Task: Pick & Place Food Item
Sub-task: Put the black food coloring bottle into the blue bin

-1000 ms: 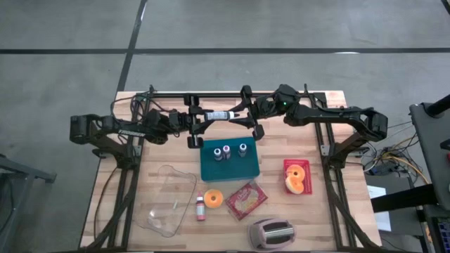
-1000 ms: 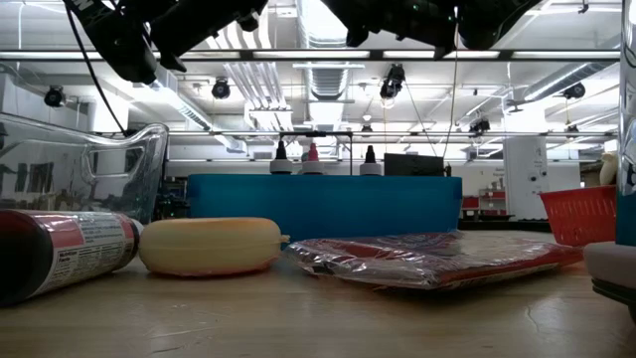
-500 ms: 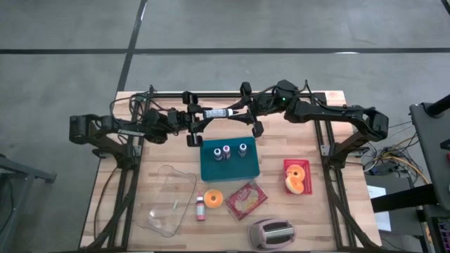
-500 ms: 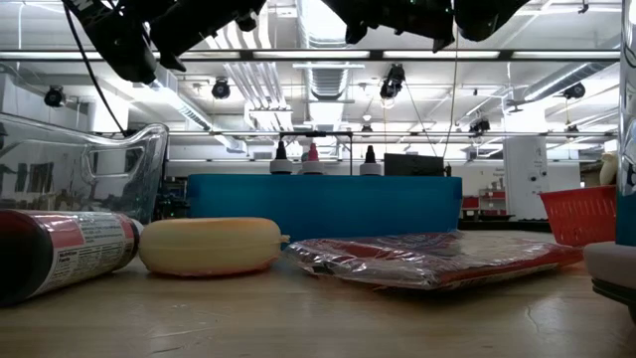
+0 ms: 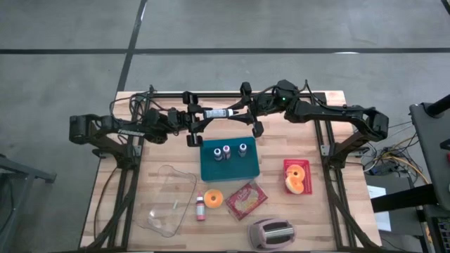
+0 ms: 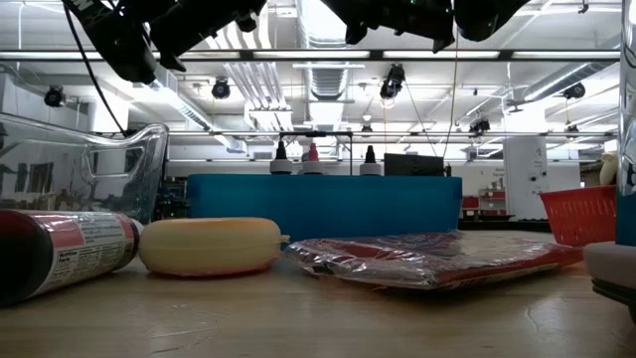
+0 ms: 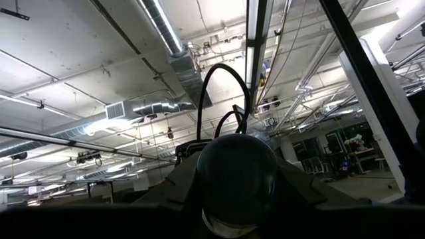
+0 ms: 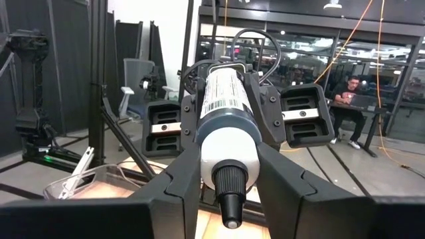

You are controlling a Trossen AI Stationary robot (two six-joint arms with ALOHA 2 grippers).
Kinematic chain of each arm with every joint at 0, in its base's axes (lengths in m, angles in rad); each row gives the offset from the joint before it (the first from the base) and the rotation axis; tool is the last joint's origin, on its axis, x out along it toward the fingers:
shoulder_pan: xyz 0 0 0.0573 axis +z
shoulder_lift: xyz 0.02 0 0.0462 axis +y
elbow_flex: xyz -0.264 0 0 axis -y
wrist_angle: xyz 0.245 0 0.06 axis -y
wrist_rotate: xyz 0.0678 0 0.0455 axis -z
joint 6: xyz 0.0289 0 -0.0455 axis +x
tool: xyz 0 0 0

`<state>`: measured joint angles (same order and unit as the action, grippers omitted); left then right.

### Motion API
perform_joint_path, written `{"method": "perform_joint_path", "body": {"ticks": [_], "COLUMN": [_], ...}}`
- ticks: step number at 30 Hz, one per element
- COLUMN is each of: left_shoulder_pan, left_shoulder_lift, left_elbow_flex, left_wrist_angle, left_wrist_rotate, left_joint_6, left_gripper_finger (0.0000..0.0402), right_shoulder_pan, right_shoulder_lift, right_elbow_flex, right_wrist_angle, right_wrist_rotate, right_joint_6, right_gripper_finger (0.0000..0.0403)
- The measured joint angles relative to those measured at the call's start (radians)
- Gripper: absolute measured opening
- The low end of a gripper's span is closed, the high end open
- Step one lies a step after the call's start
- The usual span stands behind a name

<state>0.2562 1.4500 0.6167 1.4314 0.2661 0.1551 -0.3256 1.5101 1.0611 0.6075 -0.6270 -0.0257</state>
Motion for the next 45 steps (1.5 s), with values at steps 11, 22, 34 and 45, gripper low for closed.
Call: {"method": "perform_joint_path", "body": {"ticks": [11, 22, 34, 45], "left_shoulder_pan": [0.001, 0.002, 0.001, 0.000], "left_shoulder_lift": [0.000, -0.004, -0.161, -0.310], "left_elbow_flex": [0.000, 0.000, -0.150, -0.282], "left_wrist_angle": [-0.003, -0.004, -0.039, -0.192], "left_wrist_rotate": [0.001, 0.040, -0.017, -0.020], "left_joint_6": [-0.003, -0.023, -0.042, -0.085], "left_gripper_finger": [0.0126, 0.0126, 0.0307, 0.0325], "right_shoulder_pan": [0.000, 0.001, 0.003, 0.005], "right_shoulder_lift": [0.001, 0.002, 0.005, -0.003], "right_elbow_flex": [-0.001, -0.001, -0.001, 0.023], "right_wrist_angle": [0.000, -0.001, -0.010, -0.278], "right_wrist_rotate": [0.003, 0.006, 0.004, 0.036], "right_joint_6": [0.000, -0.004, -0.007, -0.048], "right_gripper_finger": [0.0108, 0.0108, 0.0108, 0.0108]}}
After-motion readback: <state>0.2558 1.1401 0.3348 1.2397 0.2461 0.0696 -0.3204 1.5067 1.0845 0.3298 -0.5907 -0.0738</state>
